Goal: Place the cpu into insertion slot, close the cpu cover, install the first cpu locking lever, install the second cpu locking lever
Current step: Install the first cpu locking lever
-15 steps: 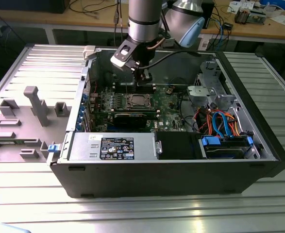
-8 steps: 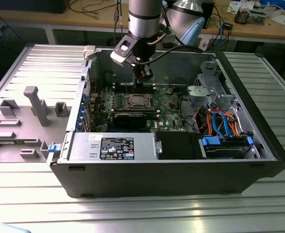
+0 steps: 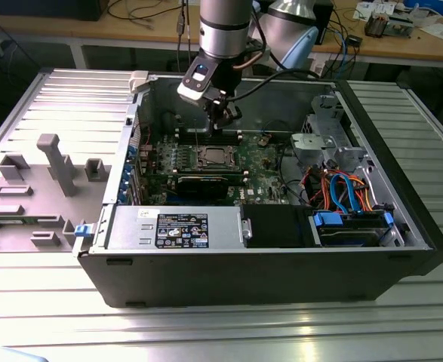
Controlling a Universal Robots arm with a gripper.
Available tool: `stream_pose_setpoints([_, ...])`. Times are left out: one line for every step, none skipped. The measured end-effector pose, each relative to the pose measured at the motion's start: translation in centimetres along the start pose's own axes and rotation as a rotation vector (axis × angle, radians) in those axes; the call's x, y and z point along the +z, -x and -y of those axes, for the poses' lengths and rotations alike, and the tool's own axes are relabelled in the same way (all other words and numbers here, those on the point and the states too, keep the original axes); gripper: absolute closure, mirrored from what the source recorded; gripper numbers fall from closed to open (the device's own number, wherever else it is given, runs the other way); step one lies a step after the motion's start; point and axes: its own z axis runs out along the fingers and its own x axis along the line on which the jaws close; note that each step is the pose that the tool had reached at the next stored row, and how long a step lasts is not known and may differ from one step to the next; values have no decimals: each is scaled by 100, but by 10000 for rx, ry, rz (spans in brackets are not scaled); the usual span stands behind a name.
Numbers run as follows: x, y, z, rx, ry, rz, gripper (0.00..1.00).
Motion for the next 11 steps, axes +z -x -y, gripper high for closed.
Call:
stream_pose_setpoints([1, -5, 10, -15, 1, 0, 89])
stream_pose_setpoints([1, -11, 20, -28, 1, 0, 89])
stream_pose_setpoints([0, -15, 29, -38, -1, 1, 89])
stream_pose_setpoints([-1, -17, 33, -40, -2, 2, 89])
stream_pose_setpoints([-1, -17, 33, -43, -2, 2, 89])
stream_pose_setpoints([0, -17, 33, -43, -2, 1, 89])
stream_pose_setpoints([0, -17, 34, -42, -2, 1, 89])
stream_pose_setpoints([0, -17, 34, -41, -2, 1, 89])
stream_pose_setpoints([0, -18, 35, -41, -2, 1, 89])
stream_pose_setpoints([0, -18, 35, -41, -1, 2, 89])
stream_pose_setpoints([0, -18, 36, -41, -2, 2, 89])
